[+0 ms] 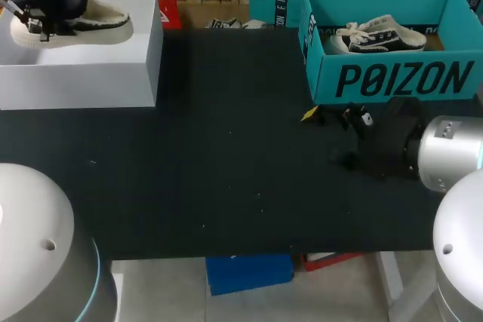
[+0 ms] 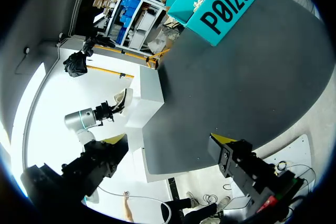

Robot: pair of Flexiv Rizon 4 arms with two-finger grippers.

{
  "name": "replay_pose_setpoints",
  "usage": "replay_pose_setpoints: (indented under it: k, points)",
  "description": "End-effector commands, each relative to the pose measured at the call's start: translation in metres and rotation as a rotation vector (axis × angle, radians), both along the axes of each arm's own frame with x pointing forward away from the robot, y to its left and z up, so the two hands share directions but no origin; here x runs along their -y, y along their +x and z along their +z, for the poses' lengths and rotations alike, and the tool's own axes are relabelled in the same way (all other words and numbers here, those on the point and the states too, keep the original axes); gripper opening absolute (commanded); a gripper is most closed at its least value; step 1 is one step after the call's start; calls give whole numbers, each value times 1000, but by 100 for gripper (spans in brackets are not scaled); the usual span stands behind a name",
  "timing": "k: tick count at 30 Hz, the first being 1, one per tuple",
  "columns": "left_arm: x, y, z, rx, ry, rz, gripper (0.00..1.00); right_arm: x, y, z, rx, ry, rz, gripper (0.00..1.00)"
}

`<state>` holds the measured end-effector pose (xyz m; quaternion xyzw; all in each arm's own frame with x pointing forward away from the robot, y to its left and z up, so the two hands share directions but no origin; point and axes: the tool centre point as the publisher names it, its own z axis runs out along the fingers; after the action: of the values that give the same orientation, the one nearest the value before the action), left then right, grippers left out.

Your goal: Take the shoe out of the shoebox, open the shoe tongue, remove and reinsert the insole, then place the shoe into the shoebox

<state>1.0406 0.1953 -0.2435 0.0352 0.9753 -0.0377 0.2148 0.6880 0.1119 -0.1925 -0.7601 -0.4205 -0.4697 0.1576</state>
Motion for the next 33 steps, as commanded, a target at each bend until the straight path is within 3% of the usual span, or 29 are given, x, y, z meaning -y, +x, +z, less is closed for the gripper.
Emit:
replay_pose_setpoints:
  k: [1,33]
  points:
    - [-4,14,-12,-13,-2,-2,0,7,-3,-4,-35,35,59,100]
    - [-20,-1,-88,-117,3,13,0,7,-3,-4,-35,35,59,100]
